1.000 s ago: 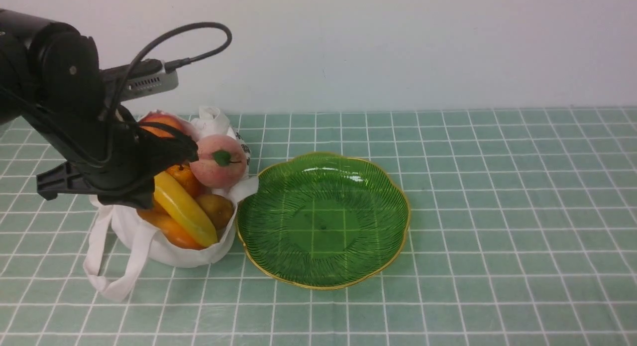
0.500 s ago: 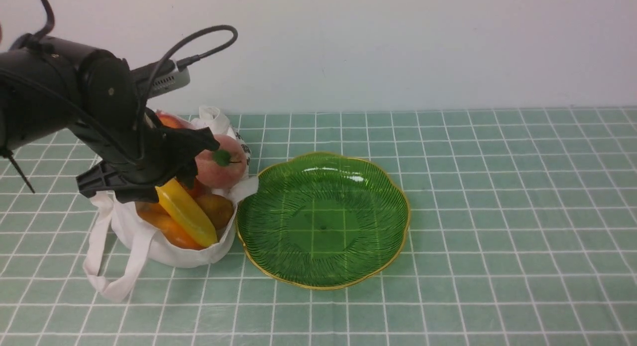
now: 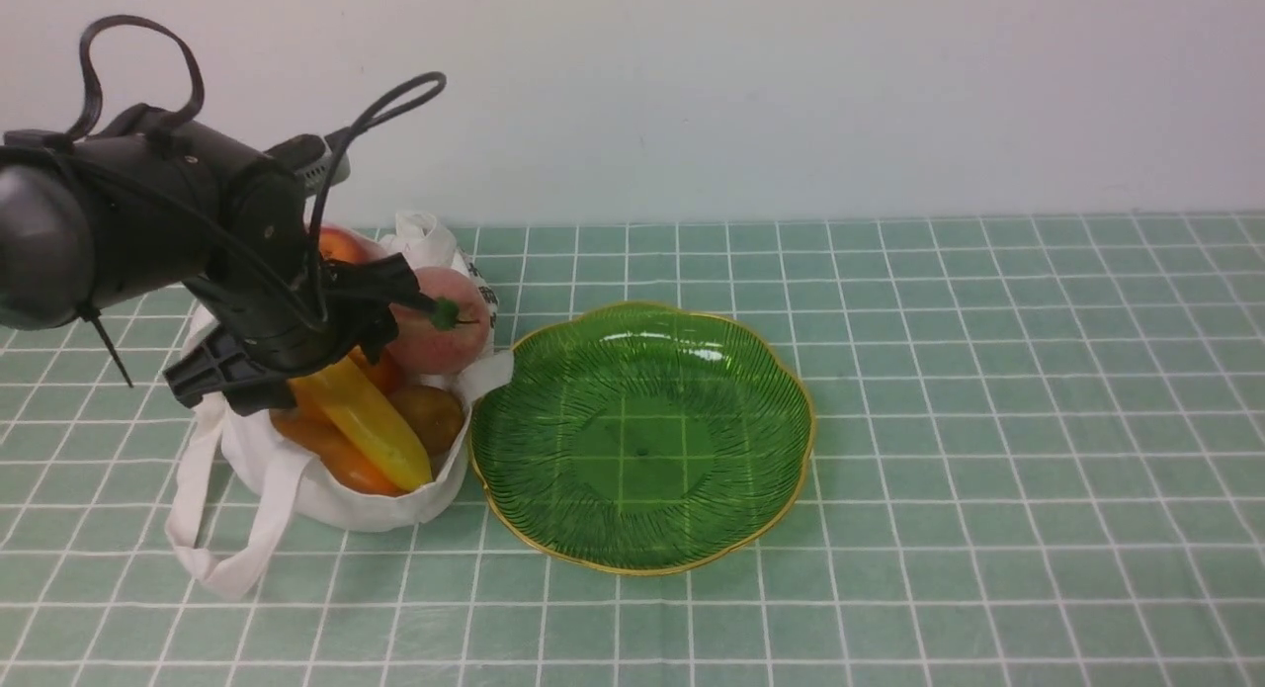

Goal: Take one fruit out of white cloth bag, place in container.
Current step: 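Reach into the white bag and grasp the banana with the left gripper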

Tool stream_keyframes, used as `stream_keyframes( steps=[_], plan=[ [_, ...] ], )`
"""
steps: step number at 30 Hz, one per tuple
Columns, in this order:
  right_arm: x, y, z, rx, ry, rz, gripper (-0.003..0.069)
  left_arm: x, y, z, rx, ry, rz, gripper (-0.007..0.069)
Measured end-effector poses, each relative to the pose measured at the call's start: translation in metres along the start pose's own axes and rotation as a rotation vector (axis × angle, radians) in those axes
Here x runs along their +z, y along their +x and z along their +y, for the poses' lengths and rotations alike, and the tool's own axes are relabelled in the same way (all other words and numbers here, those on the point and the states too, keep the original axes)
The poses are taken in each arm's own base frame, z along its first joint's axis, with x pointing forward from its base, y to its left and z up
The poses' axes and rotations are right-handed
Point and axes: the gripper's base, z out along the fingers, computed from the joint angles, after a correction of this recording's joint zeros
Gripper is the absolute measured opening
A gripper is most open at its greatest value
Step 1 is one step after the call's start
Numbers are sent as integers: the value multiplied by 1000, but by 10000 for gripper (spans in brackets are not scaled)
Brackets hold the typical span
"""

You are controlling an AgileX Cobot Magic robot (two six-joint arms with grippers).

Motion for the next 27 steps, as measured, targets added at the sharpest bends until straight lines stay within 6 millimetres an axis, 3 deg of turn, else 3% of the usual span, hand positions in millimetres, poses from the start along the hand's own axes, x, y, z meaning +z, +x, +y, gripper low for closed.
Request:
stream_keyframes(
  steps=[6, 8, 11, 15, 18, 27],
  plan=[
    [0, 0, 0, 0, 0, 0, -15, 20, 5, -1, 0, -23, 31, 464],
    [0, 0, 0, 0, 0, 0, -15, 22, 6, -1, 1, -25, 33, 435],
    [0, 0, 0, 0, 0, 0, -15, 22, 6, -1, -9, -26, 34, 324],
    [0, 0, 0, 0, 0, 0, -15, 20, 6, 0, -25, -37, 42, 307],
    [0, 0, 0, 0, 0, 0, -15, 9, 6, 4, -42, -57, 53, 307],
    [0, 0, 0, 0, 0, 0, -15, -49, -2, 9, -100, 11, 8, 307]
  ],
)
